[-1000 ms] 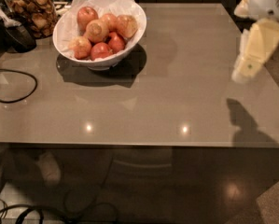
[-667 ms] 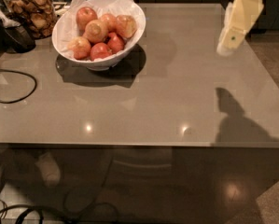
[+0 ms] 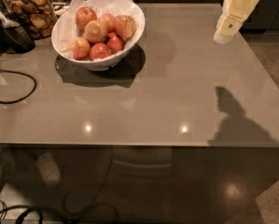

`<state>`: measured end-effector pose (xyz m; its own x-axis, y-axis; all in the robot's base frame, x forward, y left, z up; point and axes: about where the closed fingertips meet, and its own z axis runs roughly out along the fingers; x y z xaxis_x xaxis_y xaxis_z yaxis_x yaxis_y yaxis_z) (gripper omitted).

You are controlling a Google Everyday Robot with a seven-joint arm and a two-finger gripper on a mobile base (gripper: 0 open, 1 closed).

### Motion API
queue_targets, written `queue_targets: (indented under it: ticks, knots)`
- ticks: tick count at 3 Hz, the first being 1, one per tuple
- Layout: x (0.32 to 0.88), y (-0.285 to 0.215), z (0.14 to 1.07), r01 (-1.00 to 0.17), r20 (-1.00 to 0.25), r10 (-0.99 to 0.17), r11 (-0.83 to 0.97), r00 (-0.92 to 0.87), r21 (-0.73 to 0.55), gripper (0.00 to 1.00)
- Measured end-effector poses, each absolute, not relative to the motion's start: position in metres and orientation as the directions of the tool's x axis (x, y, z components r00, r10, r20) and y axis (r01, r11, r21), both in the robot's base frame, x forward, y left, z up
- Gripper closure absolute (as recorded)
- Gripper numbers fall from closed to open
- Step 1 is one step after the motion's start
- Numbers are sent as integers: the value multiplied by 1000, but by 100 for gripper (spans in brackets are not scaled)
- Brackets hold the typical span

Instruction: Pick apple from white bowl

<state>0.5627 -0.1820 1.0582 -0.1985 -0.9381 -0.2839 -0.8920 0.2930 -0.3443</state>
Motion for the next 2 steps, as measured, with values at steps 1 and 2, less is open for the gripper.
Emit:
queue_targets:
  ticks: [1,2]
  knots:
    - [589,-157,1071,-887,-320,-935,271,-152,-373,0]
    - [636,-110,1082,-887,-330,-940,225,-89,-403,0]
